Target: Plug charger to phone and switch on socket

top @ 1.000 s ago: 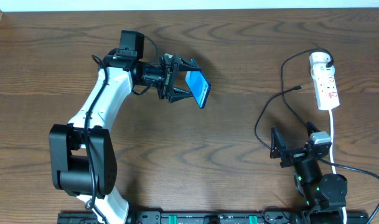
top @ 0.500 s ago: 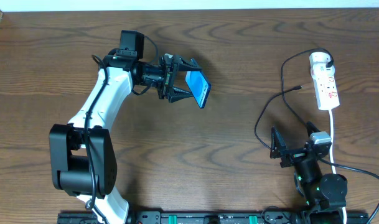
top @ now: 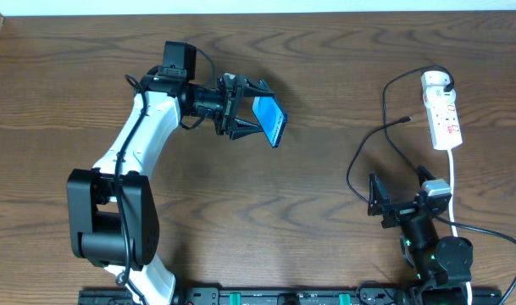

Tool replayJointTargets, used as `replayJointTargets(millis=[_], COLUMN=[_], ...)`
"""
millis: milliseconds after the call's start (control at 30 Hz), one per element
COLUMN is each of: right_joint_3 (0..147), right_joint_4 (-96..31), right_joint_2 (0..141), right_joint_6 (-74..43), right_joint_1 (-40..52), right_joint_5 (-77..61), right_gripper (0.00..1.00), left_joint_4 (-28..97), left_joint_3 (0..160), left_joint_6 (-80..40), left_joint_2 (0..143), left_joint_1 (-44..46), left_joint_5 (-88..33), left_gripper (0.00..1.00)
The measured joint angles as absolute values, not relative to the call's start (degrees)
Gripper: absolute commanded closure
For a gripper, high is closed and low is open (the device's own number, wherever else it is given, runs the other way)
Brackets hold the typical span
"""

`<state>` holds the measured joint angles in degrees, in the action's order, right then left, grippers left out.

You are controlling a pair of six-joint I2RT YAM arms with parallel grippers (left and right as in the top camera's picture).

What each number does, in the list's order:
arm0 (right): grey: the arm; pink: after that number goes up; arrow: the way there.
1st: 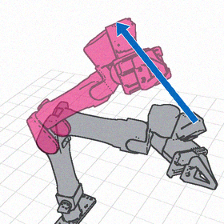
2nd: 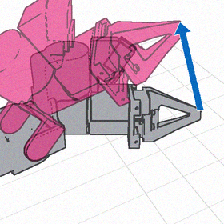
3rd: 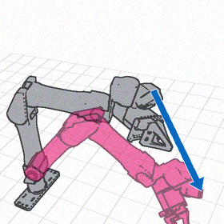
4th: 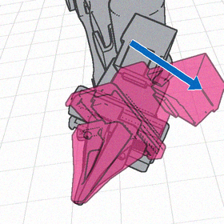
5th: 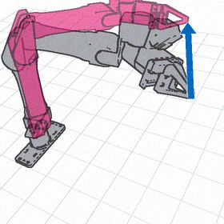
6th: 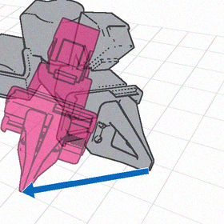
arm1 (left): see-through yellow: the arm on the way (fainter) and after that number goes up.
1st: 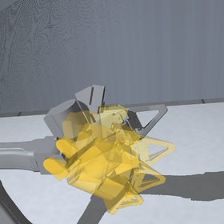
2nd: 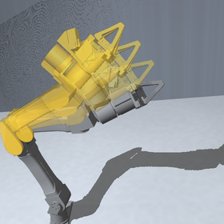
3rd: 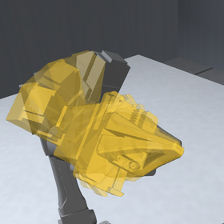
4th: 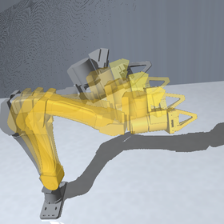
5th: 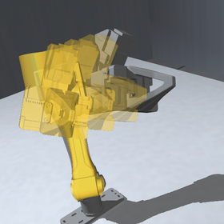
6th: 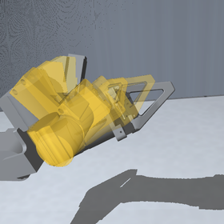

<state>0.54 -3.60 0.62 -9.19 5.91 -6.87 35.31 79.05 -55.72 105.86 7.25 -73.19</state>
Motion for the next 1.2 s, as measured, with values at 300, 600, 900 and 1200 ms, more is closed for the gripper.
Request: replayJointTargets(millis=[300, 600, 900, 1200], right_joint_3=[0.5, 0.5, 3.5, 26.3], right_joint_4=[-3.2, -2.2, -8.6, -30.8], right_joint_2=[0.6, 0.6, 4.4, 23.5], right_joint_6=[-25.0, -48.9, -41.4, -31.7], right_joint_1=[5.9, 5.9, 5.9, 5.9], right_joint_5=[-11.9, -17.2, -19.6, -15.9], right_gripper=[0.01, 0.01, 0.01, 0.01], left_joint_4=[35.3, 35.3, 35.3, 35.2], left_joint_3=[79.0, 79.0, 79.0, 79.0], left_joint_6=[-55.7, -55.7, -55.7, -55.7], left_joint_2=[105.9, 105.9, 105.9, 105.9], left_joint_1=[7.2, 7.2, 7.2, 7.2], left_joint_5=[-73.2, -73.2, -73.2, -73.2], left_gripper=[0.35, 0.35, 0.35, 0.35])
